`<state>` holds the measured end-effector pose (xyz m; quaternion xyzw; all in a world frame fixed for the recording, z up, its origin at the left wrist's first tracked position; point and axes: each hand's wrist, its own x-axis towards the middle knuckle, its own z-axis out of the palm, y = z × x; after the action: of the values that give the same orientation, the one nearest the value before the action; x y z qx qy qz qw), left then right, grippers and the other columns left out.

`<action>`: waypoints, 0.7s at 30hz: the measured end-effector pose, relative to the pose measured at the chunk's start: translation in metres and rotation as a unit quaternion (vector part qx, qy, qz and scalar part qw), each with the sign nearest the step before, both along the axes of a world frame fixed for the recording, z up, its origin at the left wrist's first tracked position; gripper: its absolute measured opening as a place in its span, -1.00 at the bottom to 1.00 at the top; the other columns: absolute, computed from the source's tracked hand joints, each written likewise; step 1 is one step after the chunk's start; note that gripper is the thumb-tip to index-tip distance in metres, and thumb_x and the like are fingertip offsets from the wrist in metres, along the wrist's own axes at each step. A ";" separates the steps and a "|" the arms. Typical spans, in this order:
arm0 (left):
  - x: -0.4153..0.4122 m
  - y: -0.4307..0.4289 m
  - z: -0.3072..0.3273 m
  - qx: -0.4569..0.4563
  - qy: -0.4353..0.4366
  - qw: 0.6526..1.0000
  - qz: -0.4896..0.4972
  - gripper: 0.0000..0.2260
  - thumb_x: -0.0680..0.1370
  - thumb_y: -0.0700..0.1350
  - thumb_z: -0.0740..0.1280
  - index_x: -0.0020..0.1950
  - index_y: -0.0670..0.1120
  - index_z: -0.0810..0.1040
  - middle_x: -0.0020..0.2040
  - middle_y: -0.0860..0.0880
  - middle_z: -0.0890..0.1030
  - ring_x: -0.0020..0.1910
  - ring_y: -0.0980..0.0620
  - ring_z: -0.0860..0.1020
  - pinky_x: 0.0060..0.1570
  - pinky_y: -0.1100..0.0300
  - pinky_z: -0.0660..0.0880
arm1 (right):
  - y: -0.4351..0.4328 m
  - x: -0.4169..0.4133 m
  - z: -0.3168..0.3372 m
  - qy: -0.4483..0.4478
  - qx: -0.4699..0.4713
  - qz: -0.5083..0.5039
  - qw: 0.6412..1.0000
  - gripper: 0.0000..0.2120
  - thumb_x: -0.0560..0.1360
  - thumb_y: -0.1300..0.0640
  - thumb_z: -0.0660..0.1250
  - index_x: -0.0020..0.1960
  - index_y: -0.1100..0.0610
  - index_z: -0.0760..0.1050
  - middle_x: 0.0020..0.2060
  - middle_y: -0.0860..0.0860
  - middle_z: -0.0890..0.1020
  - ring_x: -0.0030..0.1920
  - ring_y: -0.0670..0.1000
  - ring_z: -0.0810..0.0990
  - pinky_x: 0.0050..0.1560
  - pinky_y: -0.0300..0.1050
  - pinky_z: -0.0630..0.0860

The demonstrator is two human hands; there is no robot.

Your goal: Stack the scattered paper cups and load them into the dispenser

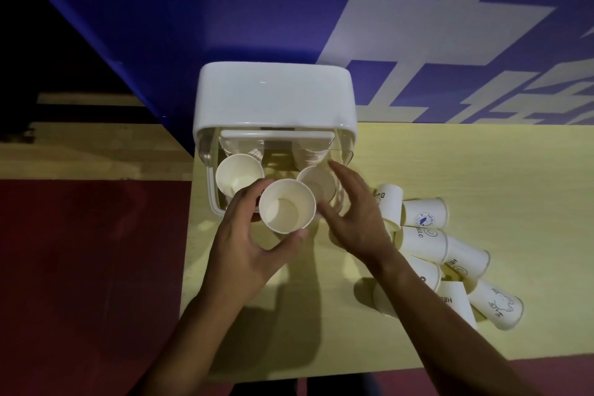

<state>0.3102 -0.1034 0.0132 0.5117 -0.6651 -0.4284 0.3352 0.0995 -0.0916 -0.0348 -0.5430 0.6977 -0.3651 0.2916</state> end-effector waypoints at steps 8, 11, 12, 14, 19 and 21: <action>-0.041 -0.019 0.013 -0.002 0.026 1.000 -0.009 -0.34 0.39 0.08 0.62 0.40 0.01 0.44 0.30 0.11 0.57 0.29 0.05 0.55 0.15 0.14 0.58 | 0.010 -0.002 0.065 -0.140 -0.066 -0.053 0.987 -0.75 0.67 0.09 0.28 0.29 0.09 0.62 0.17 -0.08 0.70 0.27 0.03 0.62 0.28 0.08 0.54; -0.057 -0.026 0.011 -0.002 0.028 1.000 -0.011 -0.37 0.39 0.06 0.64 0.37 0.00 0.45 0.25 0.10 0.60 0.26 0.03 0.58 0.16 0.06 0.58 | 0.004 -0.006 0.062 -0.127 -0.071 -0.045 0.988 -0.77 0.68 0.15 0.31 0.29 0.08 0.62 0.19 -0.12 0.69 0.29 0.01 0.61 0.29 0.08 0.54; -0.060 -0.027 0.007 -0.003 0.021 1.000 -0.011 -0.36 0.39 0.07 0.63 0.38 0.01 0.44 0.24 0.11 0.60 0.25 0.03 0.58 0.16 0.04 0.58 | 0.003 -0.008 0.058 -0.124 -0.064 -0.050 0.989 -0.77 0.68 0.14 0.31 0.30 0.06 0.62 0.20 -0.14 0.68 0.30 -0.03 0.60 0.30 0.02 0.53; -0.062 -0.028 -0.004 0.002 0.004 1.000 -0.011 -0.35 0.40 0.09 0.61 0.40 0.05 0.42 0.25 0.13 0.59 0.25 0.07 0.58 0.16 0.08 0.57 | 0.001 -0.011 0.047 -0.099 -0.040 -0.051 0.993 -0.75 0.68 0.10 0.30 0.32 0.03 0.61 0.22 -0.22 0.66 0.31 -0.16 0.56 0.29 -0.19 0.49; -0.063 -0.030 -0.034 0.023 -0.095 0.995 -0.012 -0.30 0.41 0.10 0.59 0.49 0.05 0.40 0.37 0.07 0.57 0.34 0.02 0.50 0.20 0.21 0.44 | -0.002 -0.013 0.011 -0.034 0.005 -0.019 0.999 -0.72 0.69 0.04 0.27 0.37 0.01 0.58 0.24 -0.13 0.65 0.30 -0.15 0.55 0.31 -0.14 0.47; -0.062 -0.030 -0.045 0.044 -0.122 0.991 -0.021 -0.29 0.42 0.12 0.58 0.51 0.07 0.37 0.39 0.06 0.55 0.35 -0.01 0.49 0.23 0.13 0.47 | -0.002 -0.011 -0.003 0.008 0.008 -0.003 1.000 -0.71 0.70 0.07 0.26 0.39 0.04 0.57 0.23 -0.06 0.66 0.26 -0.08 0.58 0.26 -0.07 0.51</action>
<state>0.2486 -0.1339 -0.0321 0.5605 -0.6919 -0.3983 0.2201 0.0883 -0.0941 -0.0375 -0.5411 0.7049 -0.3558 0.2894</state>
